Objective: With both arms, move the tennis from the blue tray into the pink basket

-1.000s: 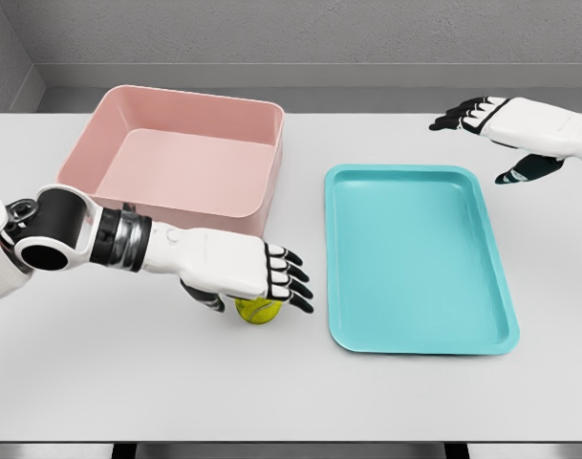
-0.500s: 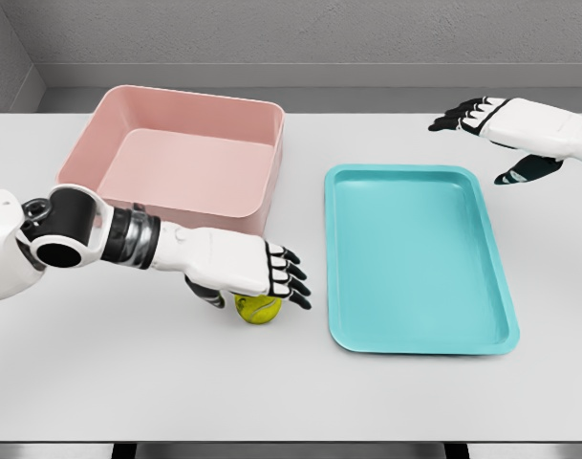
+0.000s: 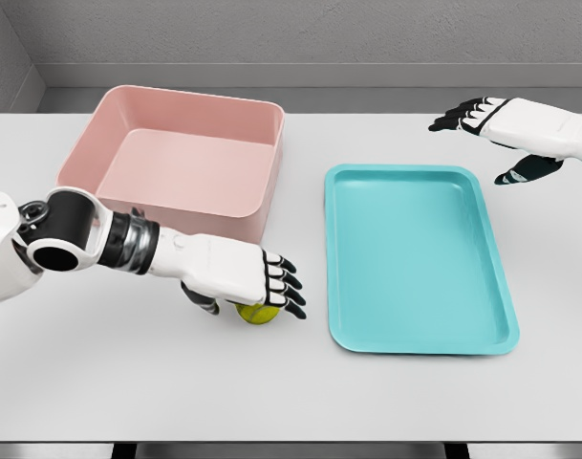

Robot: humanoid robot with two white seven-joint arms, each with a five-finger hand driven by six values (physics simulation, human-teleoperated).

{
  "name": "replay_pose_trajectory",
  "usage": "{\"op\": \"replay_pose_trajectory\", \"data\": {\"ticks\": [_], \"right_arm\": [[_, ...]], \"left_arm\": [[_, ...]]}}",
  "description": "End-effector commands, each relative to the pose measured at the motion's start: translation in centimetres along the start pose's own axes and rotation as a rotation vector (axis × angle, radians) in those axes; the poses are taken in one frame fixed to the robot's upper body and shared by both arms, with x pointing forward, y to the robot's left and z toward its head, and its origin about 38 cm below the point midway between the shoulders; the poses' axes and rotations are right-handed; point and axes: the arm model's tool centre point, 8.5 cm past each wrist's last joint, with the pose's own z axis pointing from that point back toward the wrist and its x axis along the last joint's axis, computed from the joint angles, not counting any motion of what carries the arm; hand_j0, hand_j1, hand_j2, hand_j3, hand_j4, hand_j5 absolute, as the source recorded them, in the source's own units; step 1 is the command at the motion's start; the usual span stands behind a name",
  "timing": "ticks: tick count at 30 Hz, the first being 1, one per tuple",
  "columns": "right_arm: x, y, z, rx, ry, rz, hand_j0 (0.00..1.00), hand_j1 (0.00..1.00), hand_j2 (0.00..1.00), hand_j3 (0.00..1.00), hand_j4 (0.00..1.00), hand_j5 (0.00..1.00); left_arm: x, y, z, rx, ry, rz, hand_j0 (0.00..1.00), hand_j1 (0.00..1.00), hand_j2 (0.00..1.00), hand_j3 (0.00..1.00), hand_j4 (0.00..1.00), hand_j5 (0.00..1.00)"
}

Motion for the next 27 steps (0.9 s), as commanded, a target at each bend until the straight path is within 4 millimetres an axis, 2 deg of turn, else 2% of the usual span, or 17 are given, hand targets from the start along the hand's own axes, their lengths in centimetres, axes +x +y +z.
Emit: {"op": "replay_pose_trajectory", "data": {"ticks": [1, 13, 17, 27], "right_arm": [[0.0, -0.1, 0.1, -0.005, 0.001, -0.005, 1.0, 1.0, 1.0, 1.0, 1.0, 1.0], [0.0, -0.1, 0.1, -0.005, 0.001, -0.005, 1.0, 1.0, 1.0, 1.0, 1.0, 1.0], [0.0, -0.1, 0.1, -0.005, 0.001, -0.005, 1.0, 1.0, 1.0, 1.0, 1.0, 1.0], [-0.1, -0.1, 0.1, -0.005, 0.002, -0.005, 1.0, 1.0, 1.0, 1.0, 1.0, 1.0]], "left_arm": [[-0.2, -0.1, 0.3, 0.004, 0.006, 0.015, 1.0, 1.0, 1.0, 1.0, 1.0, 1.0], [-1.9, -0.8, -0.6, 0.003, 0.033, 0.053, 1.0, 1.0, 1.0, 1.0, 1.0, 1.0], [-1.5, -0.7, -1.6, 0.012, 0.01, 0.052, 1.0, 1.0, 1.0, 1.0, 1.0, 1.0], [-1.9, -1.5, -1.5, 0.001, 0.025, 0.069, 1.0, 1.0, 1.0, 1.0, 1.0, 1.0]]}}
